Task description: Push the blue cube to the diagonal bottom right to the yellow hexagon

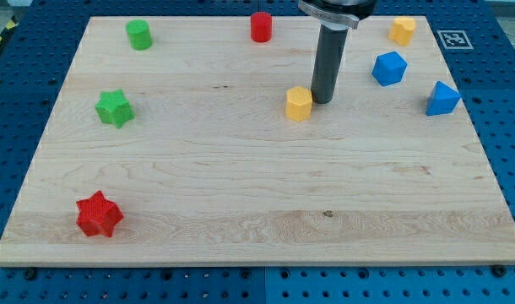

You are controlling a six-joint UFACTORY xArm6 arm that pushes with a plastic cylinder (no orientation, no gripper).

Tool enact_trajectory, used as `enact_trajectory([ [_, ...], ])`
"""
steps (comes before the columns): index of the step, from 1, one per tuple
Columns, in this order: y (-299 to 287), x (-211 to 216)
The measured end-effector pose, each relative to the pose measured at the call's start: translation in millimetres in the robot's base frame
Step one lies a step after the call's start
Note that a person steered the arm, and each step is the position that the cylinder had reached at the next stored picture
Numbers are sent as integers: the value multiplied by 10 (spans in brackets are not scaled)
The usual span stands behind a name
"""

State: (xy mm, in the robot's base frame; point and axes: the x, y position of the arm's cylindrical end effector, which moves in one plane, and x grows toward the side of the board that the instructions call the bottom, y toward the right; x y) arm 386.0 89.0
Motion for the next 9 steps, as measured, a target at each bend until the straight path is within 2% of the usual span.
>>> enact_trajectory([
  [2,-56,-166],
  [4,8,-646],
  [6,16,-676],
  [9,345,-910],
])
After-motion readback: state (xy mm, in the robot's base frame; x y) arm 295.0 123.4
